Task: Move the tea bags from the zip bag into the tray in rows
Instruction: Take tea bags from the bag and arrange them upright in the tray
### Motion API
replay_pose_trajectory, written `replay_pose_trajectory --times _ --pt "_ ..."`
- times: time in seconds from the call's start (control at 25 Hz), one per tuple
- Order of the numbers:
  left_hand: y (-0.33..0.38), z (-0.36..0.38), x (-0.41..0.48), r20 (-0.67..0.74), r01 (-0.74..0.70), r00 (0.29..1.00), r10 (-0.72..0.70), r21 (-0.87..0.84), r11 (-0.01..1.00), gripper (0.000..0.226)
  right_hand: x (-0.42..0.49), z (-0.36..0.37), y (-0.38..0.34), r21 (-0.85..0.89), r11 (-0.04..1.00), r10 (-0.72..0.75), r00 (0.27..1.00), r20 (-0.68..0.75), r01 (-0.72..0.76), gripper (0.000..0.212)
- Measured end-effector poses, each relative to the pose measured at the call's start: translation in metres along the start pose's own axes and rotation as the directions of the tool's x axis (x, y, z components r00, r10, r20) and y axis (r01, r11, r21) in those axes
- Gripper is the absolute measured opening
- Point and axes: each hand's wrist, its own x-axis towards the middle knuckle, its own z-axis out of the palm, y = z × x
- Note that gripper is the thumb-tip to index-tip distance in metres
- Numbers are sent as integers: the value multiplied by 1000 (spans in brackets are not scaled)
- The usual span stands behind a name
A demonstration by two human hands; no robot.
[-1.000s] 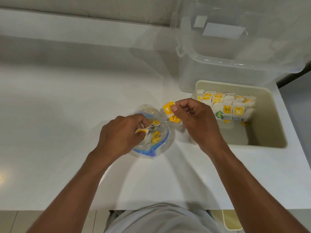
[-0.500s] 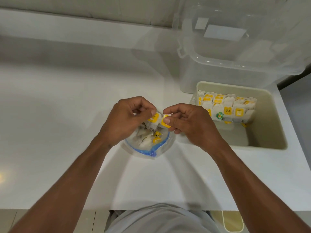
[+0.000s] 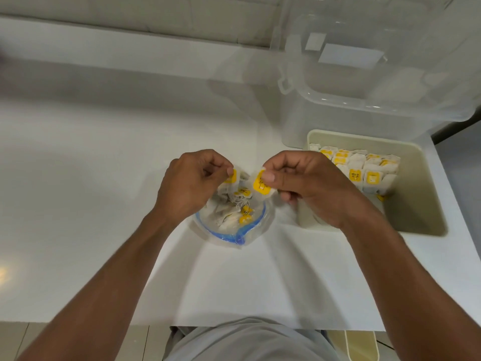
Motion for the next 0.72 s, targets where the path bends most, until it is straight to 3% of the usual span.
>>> replay_pose_trajectory --times 0.08,0.12,0.2,0.24,0.28,0.36,0.4,0.44,0.48,0.52,0.56,0.6,0.72 --pt "5 -1 5 14 79 997 -78 -216 973 6 4 1 -4 287 956 53 998 29 -59 3" --pt "9 -3 7 37 120 993 -114 -319 940 6 10 2 -2 246 967 78 997 -22 -70 4" --pt "14 -5 7 83 189 982 -170 -412 891 5 20 2 5 -186 981 32 992 -121 -54 6" --pt "12 -4 8 53 181 983 -174 -363 914 4 20 3 5 -298 954 15 995 -101 -44 8" --pt "9 -4 9 -5 149 988 -155 -243 958 4 19 3 3 -267 964 5 999 -49 -17 7" --pt "8 -6 10 -78 134 987 -141 -89 987 4 14 1 -9 138 990 -10 996 88 -2 3" --pt "10 -8 11 -34 155 986 -162 -161 975 7 12 2 -14 299 954 -33 992 118 -4 7" --pt "14 -8 11 43 193 981 -188 -271 943 11 15 2 -14 331 943 -54 994 98 19 10" --pt "19 -8 9 127 244 969 -213 -343 907 13 21 2 -10 158 985 -77 997 30 72 10" --pt "23 -8 9 179 268 960 -215 -376 887 13 28 4 -1 -181 978 -113 992 -52 102 7" --pt "23 -8 9 180 257 962 -203 -364 895 11 33 6 5 -439 895 -133 987 -92 79 3" --pt "22 -8 11 148 229 971 -189 -336 914 9 35 6 10 -524 850 -122 987 -103 50 6" --pt "15 -13 14 76 138 990 -123 -252 958 6 31 1 12 -367 929 -91 992 -93 51 8"
